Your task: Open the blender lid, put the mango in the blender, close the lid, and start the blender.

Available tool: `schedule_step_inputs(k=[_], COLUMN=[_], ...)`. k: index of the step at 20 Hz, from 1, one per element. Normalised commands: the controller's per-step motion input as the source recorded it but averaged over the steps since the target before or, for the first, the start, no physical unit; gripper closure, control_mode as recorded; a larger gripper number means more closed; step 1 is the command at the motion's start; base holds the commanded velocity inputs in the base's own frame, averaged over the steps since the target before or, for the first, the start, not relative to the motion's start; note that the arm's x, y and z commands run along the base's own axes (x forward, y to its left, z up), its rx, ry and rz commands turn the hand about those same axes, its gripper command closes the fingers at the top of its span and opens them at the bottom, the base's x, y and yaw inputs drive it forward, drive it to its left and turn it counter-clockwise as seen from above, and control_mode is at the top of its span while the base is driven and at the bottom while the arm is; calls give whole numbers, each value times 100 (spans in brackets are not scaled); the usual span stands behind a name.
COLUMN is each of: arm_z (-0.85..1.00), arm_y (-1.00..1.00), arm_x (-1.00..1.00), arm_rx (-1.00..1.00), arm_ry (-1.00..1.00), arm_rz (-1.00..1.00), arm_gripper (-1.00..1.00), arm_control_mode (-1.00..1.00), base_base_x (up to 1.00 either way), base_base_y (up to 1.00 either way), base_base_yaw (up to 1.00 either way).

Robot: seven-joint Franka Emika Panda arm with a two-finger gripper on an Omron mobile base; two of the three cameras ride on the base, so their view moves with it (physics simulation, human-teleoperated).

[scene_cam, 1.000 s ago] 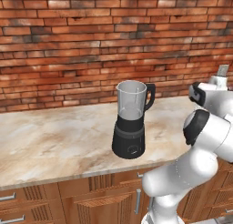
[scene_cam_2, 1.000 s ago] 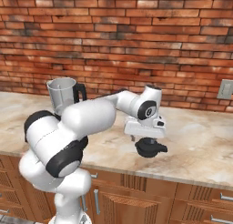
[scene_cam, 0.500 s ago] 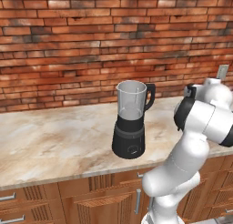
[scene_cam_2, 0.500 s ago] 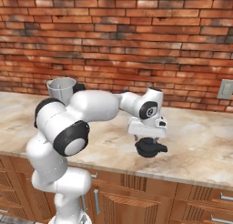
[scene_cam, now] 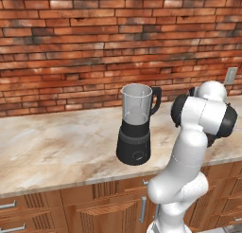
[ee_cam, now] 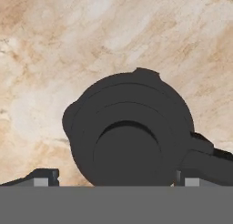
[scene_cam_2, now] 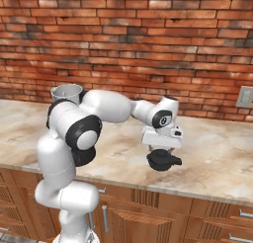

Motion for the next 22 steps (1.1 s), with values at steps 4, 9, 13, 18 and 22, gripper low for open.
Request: schedule_step_inputs(k=[4,9,13,18,22], arm_z=[-27,-26,-19,-8,-13], arm_y=[-6,0,0,12,14], arm_x=[15,0,0,-17,-11], arm_rx=[0,0,0,0,0], arm_ry=[0,0,0,-1,-1], arm_rz=[0,0,0,0,0], arm_gripper=[-100,-100,-100,-100,-100], arm_control_mode=[-100,-100,-100,-100,-100], base_base_x=[0,0,0,0,0], base_base_y=[0,0,0,0,0], base_base_yaw=[0,0,0,0,0])
